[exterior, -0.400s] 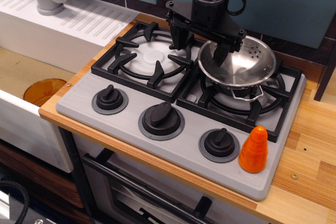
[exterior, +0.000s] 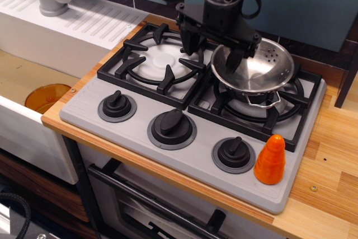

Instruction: End effector transition from pot or pan to object

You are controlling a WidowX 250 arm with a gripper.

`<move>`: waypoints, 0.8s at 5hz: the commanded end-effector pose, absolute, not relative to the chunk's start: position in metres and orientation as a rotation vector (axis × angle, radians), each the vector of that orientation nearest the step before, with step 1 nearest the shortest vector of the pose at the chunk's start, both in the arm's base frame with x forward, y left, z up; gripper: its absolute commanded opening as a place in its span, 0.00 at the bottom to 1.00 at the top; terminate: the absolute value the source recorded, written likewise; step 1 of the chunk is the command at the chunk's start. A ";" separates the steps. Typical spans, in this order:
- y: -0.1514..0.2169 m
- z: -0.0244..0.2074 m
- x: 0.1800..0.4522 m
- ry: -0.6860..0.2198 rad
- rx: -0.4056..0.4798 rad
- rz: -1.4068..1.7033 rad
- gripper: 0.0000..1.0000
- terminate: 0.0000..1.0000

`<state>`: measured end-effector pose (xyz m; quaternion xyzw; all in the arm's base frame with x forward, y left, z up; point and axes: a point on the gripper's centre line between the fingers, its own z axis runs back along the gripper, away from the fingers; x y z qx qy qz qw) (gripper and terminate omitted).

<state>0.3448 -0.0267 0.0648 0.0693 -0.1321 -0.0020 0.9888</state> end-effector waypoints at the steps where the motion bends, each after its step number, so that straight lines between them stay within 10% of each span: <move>1: -0.043 0.114 0.330 -0.286 0.177 0.056 1.00 0.00; 4: -0.047 0.146 0.311 -0.246 0.155 0.036 1.00 0.00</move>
